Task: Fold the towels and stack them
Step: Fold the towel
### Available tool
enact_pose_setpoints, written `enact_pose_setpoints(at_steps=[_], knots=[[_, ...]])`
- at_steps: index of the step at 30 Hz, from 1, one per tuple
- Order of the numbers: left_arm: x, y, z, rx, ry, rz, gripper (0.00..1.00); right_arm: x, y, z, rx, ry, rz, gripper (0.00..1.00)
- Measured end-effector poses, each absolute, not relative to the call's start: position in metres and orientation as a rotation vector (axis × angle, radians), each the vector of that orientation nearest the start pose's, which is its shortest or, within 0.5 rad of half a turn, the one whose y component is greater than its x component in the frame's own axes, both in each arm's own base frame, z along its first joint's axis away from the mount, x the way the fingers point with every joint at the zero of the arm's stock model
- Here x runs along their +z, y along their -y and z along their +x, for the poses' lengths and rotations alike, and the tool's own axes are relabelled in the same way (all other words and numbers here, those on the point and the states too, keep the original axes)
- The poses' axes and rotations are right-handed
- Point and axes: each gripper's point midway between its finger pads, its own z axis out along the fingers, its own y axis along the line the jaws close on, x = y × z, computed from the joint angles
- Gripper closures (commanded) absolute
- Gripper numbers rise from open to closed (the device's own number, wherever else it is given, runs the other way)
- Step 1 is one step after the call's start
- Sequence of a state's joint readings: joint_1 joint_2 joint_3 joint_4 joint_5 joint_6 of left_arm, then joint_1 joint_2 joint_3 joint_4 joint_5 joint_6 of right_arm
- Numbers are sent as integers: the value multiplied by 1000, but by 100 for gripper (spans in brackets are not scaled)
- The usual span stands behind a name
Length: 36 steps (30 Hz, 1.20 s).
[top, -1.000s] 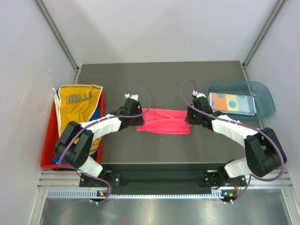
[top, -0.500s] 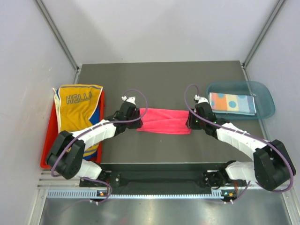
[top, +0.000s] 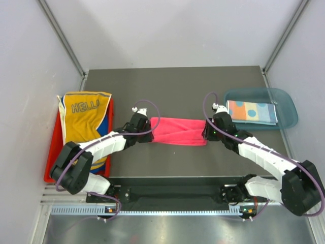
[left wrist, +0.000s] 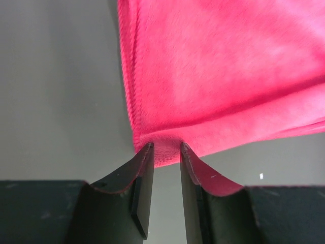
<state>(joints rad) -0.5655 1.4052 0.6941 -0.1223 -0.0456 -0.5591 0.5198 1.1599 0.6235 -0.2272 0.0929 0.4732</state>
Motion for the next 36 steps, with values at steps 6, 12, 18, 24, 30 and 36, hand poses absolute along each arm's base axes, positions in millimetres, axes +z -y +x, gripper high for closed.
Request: enact_pose_setpoints(at_steps=[6, 12, 18, 24, 30, 36], knots=[[27, 188, 261, -431, -2521, -14, 68, 109, -160, 277, 392, -2302, 0, 67], [28, 189, 260, -437, -2516, -13, 67, 119, -172, 301, 371, -2300, 2, 67], [54, 192, 271, -430, -2480, -17, 61, 87, -166, 303, 273, -2387, -4, 66], [111, 199, 319, -408, -2339, -61, 59, 75, -162, 313, 209, -2424, -8, 62], [99, 193, 356, -337, -2370, -97, 60, 72, -158, 328, 160, -2422, 5, 60], [74, 199, 347, -356, -2460, -54, 63, 59, -147, 332, 110, -2453, 9, 55]])
